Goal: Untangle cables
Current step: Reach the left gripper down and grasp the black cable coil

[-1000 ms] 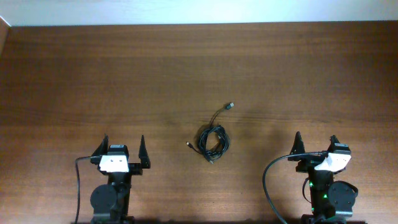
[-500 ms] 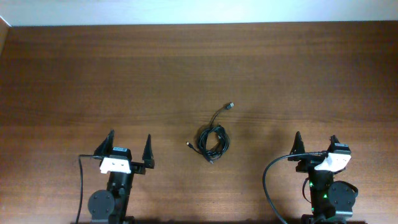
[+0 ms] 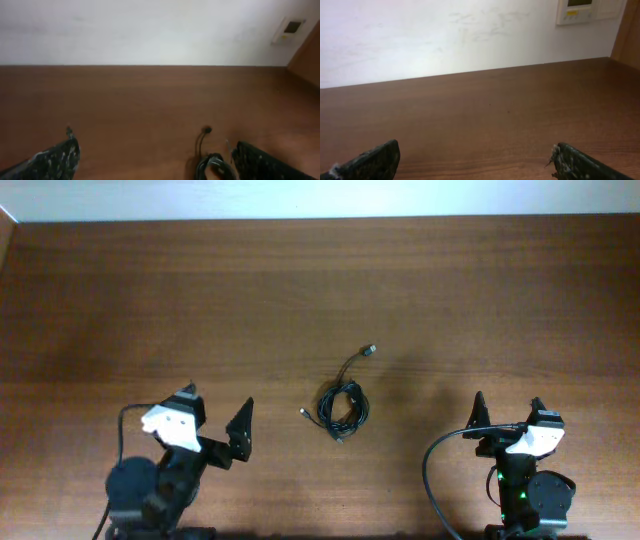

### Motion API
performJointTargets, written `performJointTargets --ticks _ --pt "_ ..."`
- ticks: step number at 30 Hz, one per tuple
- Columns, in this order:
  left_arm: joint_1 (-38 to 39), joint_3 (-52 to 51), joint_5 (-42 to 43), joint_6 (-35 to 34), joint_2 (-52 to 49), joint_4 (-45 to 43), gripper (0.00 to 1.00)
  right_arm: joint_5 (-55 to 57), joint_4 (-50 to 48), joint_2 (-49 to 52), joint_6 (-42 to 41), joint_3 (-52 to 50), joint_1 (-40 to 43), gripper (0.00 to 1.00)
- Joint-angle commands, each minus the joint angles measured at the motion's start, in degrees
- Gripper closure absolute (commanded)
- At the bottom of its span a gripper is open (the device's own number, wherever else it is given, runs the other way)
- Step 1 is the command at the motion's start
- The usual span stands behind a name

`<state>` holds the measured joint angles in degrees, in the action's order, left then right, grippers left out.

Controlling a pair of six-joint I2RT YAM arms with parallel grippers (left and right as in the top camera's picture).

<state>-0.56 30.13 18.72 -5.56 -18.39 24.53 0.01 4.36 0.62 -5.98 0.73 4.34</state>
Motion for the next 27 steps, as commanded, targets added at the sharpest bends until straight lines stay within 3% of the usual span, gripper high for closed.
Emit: performJointTargets --ticks 1,5,6,11,12,14,16,18,22,27 --pt "-0.3 9.1 5.6 -1.3 -9.7 5.7 0.01 0.3 0.2 -0.3 -0.3 -0.4 -0.2 0.02" --pt "-0.3 25.2 13.5 -1.3 -26.5 21.4 0.01 0.3 0.2 -0.3 -0.3 -0.4 -0.2 0.02" --pt "-0.3 25.5 17.6 -1.3 -28.7 20.7 0.01 0.3 0.2 -0.3 -0.3 -0.4 -0.2 0.02" --pt "1.4 25.5 17.4 -1.2 -36.6 13.7 0.01 0.3 0.2 -0.3 -0.3 -0.4 -0.2 0.01" --pt "4.5 25.5 14.8 -1.2 -39.3 13.6 0.01 0.3 0.2 -0.3 -0.3 -0.4 -0.2 0.02" --pt "15.3 25.5 1.0 -0.7 -45.3 12.9 0.00 0.3 0.2 -0.3 -0.3 -0.4 -0.2 0.02" --pt "26.2 25.5 -11.6 5.7 -50.6 9.9 0.08 0.3 0.2 -0.3 -0.3 -0.4 -0.2 0.02" --pt "33.5 25.5 -17.5 12.6 -57.2 4.9 0.01 0.3 0.2 -0.3 -0.3 -0.4 -0.2 0.02" --pt "35.6 25.5 -18.7 13.0 -71.1 -1.4 0.01 0.3 0.2 -0.3 -0.3 -0.4 -0.2 0.02" --pt "35.7 25.5 -20.5 15.6 -80.8 -5.3 0.01 0.3 0.2 -0.3 -0.3 -0.4 -0.2 0.02"
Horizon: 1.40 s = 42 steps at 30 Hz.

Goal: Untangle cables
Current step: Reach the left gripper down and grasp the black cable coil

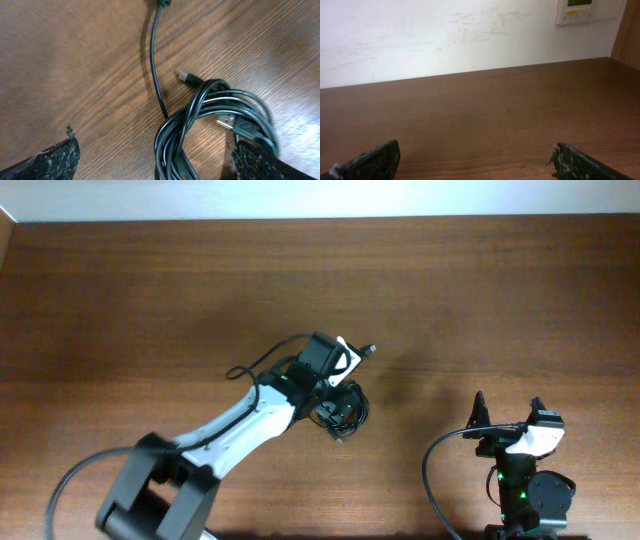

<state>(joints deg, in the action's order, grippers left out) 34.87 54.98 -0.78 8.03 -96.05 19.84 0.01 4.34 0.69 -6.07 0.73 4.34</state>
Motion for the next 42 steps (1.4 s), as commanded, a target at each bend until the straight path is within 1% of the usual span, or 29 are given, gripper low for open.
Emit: performJointTargets --ticks 1,2,3,4,5,6,7,8,9,11,13,15,16,20,21,22,23,25,26,28,29,31,32,33,35,38,40,41,42 --pt "0.2 0.6 -1.0 2.0 -5.6 -0.7 0.01 0.3 0.3 -0.3 -0.2 -0.4 -0.2 0.02" --pt "0.2 0.6 -1.0 1.9 -6.8 -0.9 0.03 0.3 0.3 -0.3 -0.2 -0.4 -0.2 0.02" --pt "0.2 0.6 -1.0 1.9 -8.3 -1.6 0.16 0.3 0.3 -0.3 -0.2 -0.4 -0.2 0.02" --pt "0.2 0.6 -1.0 1.9 -9.1 -2.0 0.33 0.3 0.3 -0.3 -0.2 -0.4 -0.2 0.02" --pt "0.2 0.6 -1.0 1.9 -9.4 -2.0 0.61 0.3 0.3 -0.3 -0.2 -0.4 -0.2 0.02" --pt "0.2 0.6 -1.0 1.9 -9.4 -2.0 0.72 0.3 0.3 -0.3 -0.2 -0.4 -0.2 0.02" --pt "0.2 0.6 -1.0 1.6 -9.4 -2.0 0.86 0.3 0.3 -0.3 -0.2 -0.4 -0.2 0.02" --pt "0.2 0.6 -1.0 -0.9 -9.4 -2.2 1.00 0.3 0.3 -0.3 -0.2 -0.4 -0.2 0.02" --pt "0.2 0.6 -2.1 -4.2 -9.4 -2.3 1.00 0.3 0.3 -0.3 -0.2 -0.4 -0.2 0.02" --pt "0.2 1.1 -5.3 -14.8 -9.0 -2.2 1.00 0.3 0.3 -0.3 -0.2 -0.4 -0.2 0.02" --pt "0.2 1.5 -5.3 -24.5 -7.4 -1.1 1.00 0.3 0.3 -0.3 -0.2 -0.4 -0.2 0.02" --pt "0.2 1.6 -5.3 -38.7 -3.8 1.6 1.00 0.3 0.3 -0.3 -0.2 -0.4 -0.2 0.01" --pt "0.2 1.6 -5.2 -41.9 -2.1 3.0 1.00 0.3 0.3 -0.3 -0.2 -0.4 -0.2 0.02" --pt "0.2 1.6 -4.2 -41.9 -0.7 4.5 1.00 0.3 0.3 -0.3 -0.2 -0.4 -0.2 0.02" --pt "0.2 1.5 -4.2 -41.9 -0.7 4.7 0.87 0.3 0.3 -0.3 -0.2 -0.4 -0.2 0.02" --pt "0.2 1.5 -4.2 -42.4 -0.7 4.5 1.00 0.3 0.3 -0.3 -0.2 -0.4 -0.2 0.02" --pt "0.2 1.5 -4.3 -45.7 -0.7 4.7 1.00 0.3 0.3 -0.3 -0.2 -0.4 -0.2 0.02" --pt "0.2 1.5 -4.4 -74.9 -0.7 8.9 1.00 0.3 0.3 -0.3 -0.2 -0.4 -0.2 0.02" --pt "0.2 1.5 -4.4 -86.8 -0.7 11.5 0.96 0.3 0.3 -0.3 -0.2 -0.4 -0.2 0.02" --pt "0.2 1.5 -4.7 -87.3 -0.7 11.6 0.44 0.3 0.3 -0.3 -0.2 -0.4 -0.2 0.02" --pt "0.2 1.5 -5.0 -86.4 -0.7 12.2 0.18 0.3 0.3 -0.3 -0.2 -0.4 -0.2 0.02" --pt "0.2 1.5 -5.7 -74.8 -0.7 12.4 0.02 0.3 0.3 -0.3 -0.2 -0.4 -0.2 0.02" --pt "0.2 1.5 -5.7 -67.1 -0.7 12.8 0.01 0.3 0.3 -0.3 -0.2 -0.4 -0.2 0.02" --pt "0.2 1.5 -5.7 -65.9 -0.7 13.2 0.01 0.3 0.3 -0.3 -0.2 -0.4 -0.2 0.01" --pt "0.2 1.5 -5.8 -65.6 -0.7 14.1 0.01 0.3 0.3 -0.3 -0.2 -0.4 -0.2 0.01" --pt "0.2 1.5 -5.7 -65.6 -0.7 11.5 0.01 0.3 0.3 -0.3 -0.2 -0.4 -0.2 0.01" --pt "0.2 1.5 -5.7 -65.5 -0.7 11.6 0.01 0.3 0.3 -0.3 -0.2 -0.4 -0.2 0.02" --pt "0.2 1.6 -5.7 -60.2 -0.7 12.2 0.01 0.3 0.3 -0.3 -0.2 -0.4 -0.2 0.01" --pt "0.2 1.6 -5.8 -56.6 -0.7 12.1 0.01 0.3 0.3 -0.3 -0.2 -0.4 -0.2 0.02"
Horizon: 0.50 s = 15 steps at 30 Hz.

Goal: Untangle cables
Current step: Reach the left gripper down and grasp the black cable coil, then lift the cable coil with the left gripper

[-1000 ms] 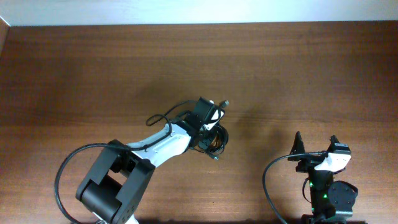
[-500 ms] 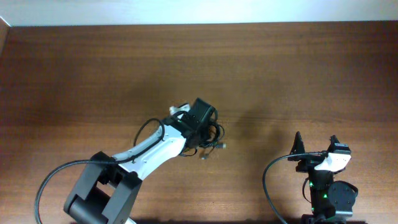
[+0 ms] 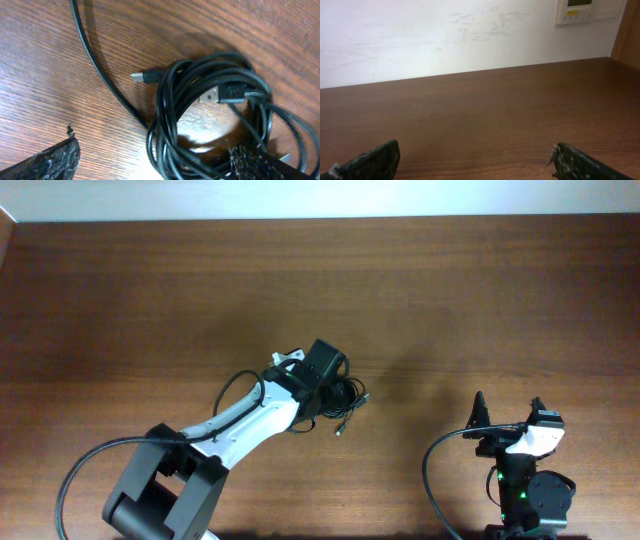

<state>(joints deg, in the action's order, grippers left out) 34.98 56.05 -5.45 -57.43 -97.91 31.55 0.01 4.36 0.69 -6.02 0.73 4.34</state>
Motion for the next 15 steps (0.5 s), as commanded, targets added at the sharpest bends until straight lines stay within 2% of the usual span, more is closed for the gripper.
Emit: performJointTargets --ticks 1,2,3,8,10,13,15 --pt "0.1 0.5 -1.1 16.0 1.2 0.2 0.01 0.3 0.2 -0.3 -0.3 -0.4 -0.2 0.02" --pt "0.1 0.5 -1.3 20.7 1.2 0.1 0.01 0.3 0.2 -0.3 -0.3 -0.4 -0.2 0.02" --pt "0.1 0.5 -1.9 21.9 1.2 0.1 0.01 0.3 0.2 -0.3 -0.3 -0.4 -0.2 0.02" --pt "0.1 0.5 -2.1 22.4 1.2 0.1 0.01 0.3 0.2 -0.3 -0.3 -0.4 -0.2 0.02" --pt "0.1 1.3 -2.3 28.6 1.4 1.5 0.01 0.3 0.2 -0.3 -0.3 -0.4 -0.2 0.02" --pt "0.0 9.2 -2.3 28.9 3.3 10.6 0.01 0.3 0.2 -0.3 -0.3 -0.4 -0.2 0.02" --pt "0.0 14.0 -2.4 28.8 4.3 11.3 0.01 0.3 0.2 -0.3 -0.3 -0.4 -0.2 0.02"
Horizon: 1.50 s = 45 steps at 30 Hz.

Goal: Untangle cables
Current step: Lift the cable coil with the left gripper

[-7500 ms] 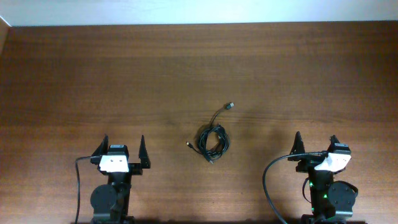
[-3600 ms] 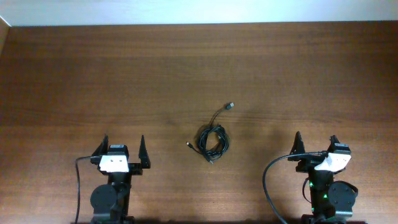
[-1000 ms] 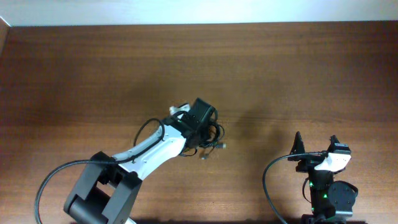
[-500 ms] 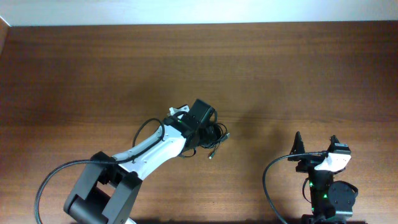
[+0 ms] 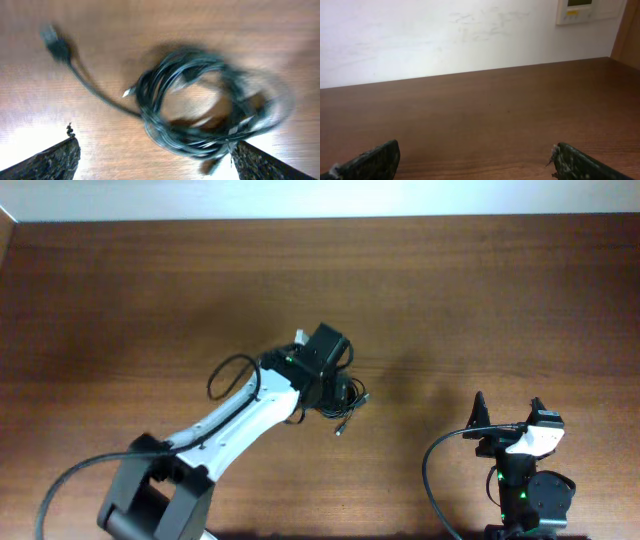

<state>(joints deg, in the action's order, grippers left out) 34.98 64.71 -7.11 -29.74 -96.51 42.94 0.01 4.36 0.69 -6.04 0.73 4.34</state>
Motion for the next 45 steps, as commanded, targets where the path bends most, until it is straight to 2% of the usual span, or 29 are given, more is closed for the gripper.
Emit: performJointTargets --ticks 1,4,5,7,8,10,13,15,17,18,19,20,21,22,23,25,26,28,31,33,34,35,36,37,38,39,40,43,45 --pt "0.0 5.7 -0.7 1.1 3.0 -1.4 0.01 0.3 0.2 -0.3 -0.2 -0.4 -0.2 0.02" --pt "0.1 5.7 -0.7 1.2 3.0 -1.6 0.01 0.3 0.2 -0.3 -0.2 -0.4 -0.2 0.02" --pt "0.1 5.7 -0.7 4.0 3.0 -2.0 0.01 0.3 0.2 -0.3 -0.2 -0.4 -0.2 0.02" --pt "0.1 5.7 -0.7 22.5 2.9 -2.1 0.01 0.3 0.2 -0.3 -0.2 -0.4 -0.2 0.02" --pt "0.1 5.7 -0.7 27.8 2.6 -2.2 0.01 0.3 0.2 -0.3 -0.2 -0.4 -0.2 0.02" --pt "0.1 5.7 -0.7 34.7 0.1 -3.5 0.10 0.3 0.2 -0.3 -0.2 -0.4 -0.2 0.02" --pt "0.1 5.7 -0.7 40.0 -4.8 -5.7 0.14 0.3 0.2 -0.3 -0.2 -0.4 -0.2 0.02" --pt "0.1 5.7 -0.7 46.0 -8.7 -8.3 0.26 0.3 0.2 -0.3 -0.2 -0.4 -0.2 0.02" --pt "0.1 5.7 -0.7 49.2 -13.0 -9.9 0.26 0.3 0.2 -0.3 -0.2 -0.4 -0.2 0.01" --pt "0.1 5.7 -0.7 49.1 -14.4 -10.8 0.25 0.3 0.2 -0.3 -0.2 -0.4 -0.2 0.02" --pt "0.1 5.7 -0.7 49.1 -16.7 -12.5 0.37 0.3 0.2 -0.3 -0.2 -0.4 -0.2 0.02" --pt "0.1 5.7 -0.7 49.1 -18.9 -13.8 0.73 0.3 0.2 -0.3 -0.2 -0.4 -0.2 0.02" --pt "0.1 5.7 -0.7 49.1 -19.7 -13.8 0.98 0.3 0.2 -0.3 -0.2 -0.4 -0.2 0.02" --pt "0.1 5.7 -0.7 48.9 -19.9 -13.8 1.00 0.3 0.2 -0.3 -0.2 -0.4 -0.2 0.02" --pt "0.1 6.4 -4.6 44.4 -19.1 -13.7 1.00 0.3 0.2 -0.3 -0.2 -0.4 -0.2 0.02" --pt "0.1 9.8 -20.1 30.2 -14.8 -12.5 1.00 0.3 0.2 -0.3 -0.2 -0.4 -0.2 0.02" --pt "0.1 11.6 -21.6 26.7 -11.7 -11.1 1.00 0.3 0.2 -0.3 -0.2 -0.4 -0.2 0.02" --pt "0.1 13.4 -16.9 16.5 -3.8 -7.4 1.00 0.3 0.2 -0.3 -0.2 -0.4 -0.2 0.02" --pt "-2.6 13.4 -1.2 3.0 6.3 4.1 1.00 0.3 0.2 -0.3 -0.2 -0.4 -0.2 0.02" --pt "-6.3 13.4 5.2 -2.6 8.5 8.3 1.00 0.3 -0.5 -0.3 -0.2 -0.4 -0.2 0.02" --pt "-9.8 13.3 13.6 -3.0 8.5 9.5 1.00 -1.7 0.1 -0.3 -0.3 -0.4 -0.2 0.02" --pt "-11.1 13.3 14.5 -2.8 8.5 10.0 1.00 -4.7 -0.3 -0.3 -1.6 -0.4 -0.2 0.02" --pt "-12.2 13.3 14.4 -2.8 8.5 10.3 1.00 -13.5 -0.9 -0.3 -11.6 -0.4 -0.2 0.02" --pt "-12.4 13.3 14.7 -2.8 8.5 10.3 0.98 -31.2 -1.6 -0.3 -31.4 -0.4 -0.2 0.01" --pt "-12.4 13.3 15.8 -2.8 8.5 10.3 0.99 -45.0 -1.5 -0.3 -42.2 -0.4 -0.2 0.02" --pt "-12.4 13.3 18.1 1.2 8.5 10.3 0.98 -56.4 -1.5 -0.3 -48.5 -0.4 -0.2 0.02" --pt "-12.4 13.3 21.0 6.9 8.5 10.4 0.99 -64.3 -1.4 -0.3 -49.4 -0.4 -0.2 0.01" --pt "-12.4 13.2 22.8 13.8 8.5 10.5 1.00 -62.3 -2.1 -0.3 -51.5 -0.4 -0.2 0.01" --pt "-12.4 13.2 22.8 16.6 8.5 10.5 1.00 -58.1 -3.1 -0.3 -59.7 -0.4 -0.2 0.06"
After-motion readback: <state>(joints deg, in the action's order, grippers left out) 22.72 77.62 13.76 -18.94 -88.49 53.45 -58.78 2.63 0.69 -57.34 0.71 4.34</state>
